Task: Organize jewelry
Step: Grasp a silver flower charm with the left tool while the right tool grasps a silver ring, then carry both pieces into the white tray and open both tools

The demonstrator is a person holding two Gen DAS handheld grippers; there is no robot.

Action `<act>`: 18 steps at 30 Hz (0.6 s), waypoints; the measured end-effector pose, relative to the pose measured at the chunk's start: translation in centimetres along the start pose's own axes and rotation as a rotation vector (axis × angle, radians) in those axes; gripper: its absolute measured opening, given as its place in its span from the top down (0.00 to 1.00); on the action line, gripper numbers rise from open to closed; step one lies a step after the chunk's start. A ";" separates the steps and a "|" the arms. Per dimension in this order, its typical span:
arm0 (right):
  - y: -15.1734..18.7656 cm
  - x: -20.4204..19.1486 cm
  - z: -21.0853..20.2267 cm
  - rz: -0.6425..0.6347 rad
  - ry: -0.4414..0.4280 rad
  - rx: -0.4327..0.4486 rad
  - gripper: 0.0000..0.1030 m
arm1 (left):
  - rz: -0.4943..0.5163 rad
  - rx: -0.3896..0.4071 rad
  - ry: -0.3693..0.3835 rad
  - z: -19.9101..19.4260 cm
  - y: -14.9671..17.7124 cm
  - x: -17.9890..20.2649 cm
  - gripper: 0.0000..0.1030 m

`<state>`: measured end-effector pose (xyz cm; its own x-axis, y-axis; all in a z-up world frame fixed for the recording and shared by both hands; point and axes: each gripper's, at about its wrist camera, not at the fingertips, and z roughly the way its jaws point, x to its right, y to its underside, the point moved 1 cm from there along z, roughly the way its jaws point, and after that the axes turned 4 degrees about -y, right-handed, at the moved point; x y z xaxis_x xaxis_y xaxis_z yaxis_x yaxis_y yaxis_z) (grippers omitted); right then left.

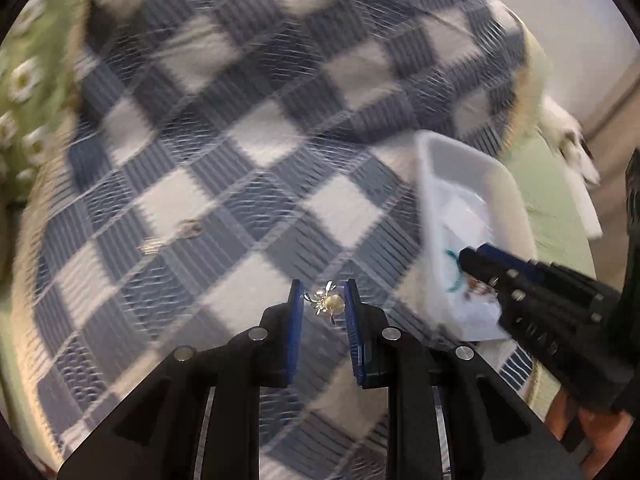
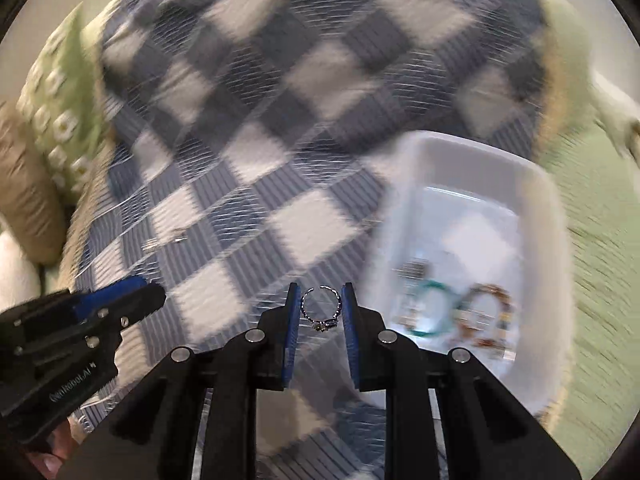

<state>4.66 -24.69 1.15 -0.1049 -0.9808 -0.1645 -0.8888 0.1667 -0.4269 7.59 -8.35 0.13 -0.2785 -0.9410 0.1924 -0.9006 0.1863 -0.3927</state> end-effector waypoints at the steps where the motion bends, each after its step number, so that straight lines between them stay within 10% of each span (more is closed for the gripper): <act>1: 0.2 1.6 0.1 0.018 0.013 -0.002 0.79 | 0.021 -0.006 0.005 0.5 0.1 1.3 0.81; 18: 5.3 13.7 3.1 0.121 0.087 -0.087 0.79 | 0.238 -0.080 0.004 9.6 1.9 15.7 0.81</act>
<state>-0.09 -36.88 -6.13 -0.2484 -0.9597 -0.1311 -0.9022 0.2785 -0.3294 4.69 -25.50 -6.24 -0.4872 -0.8668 0.1061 -0.8329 0.4248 -0.3546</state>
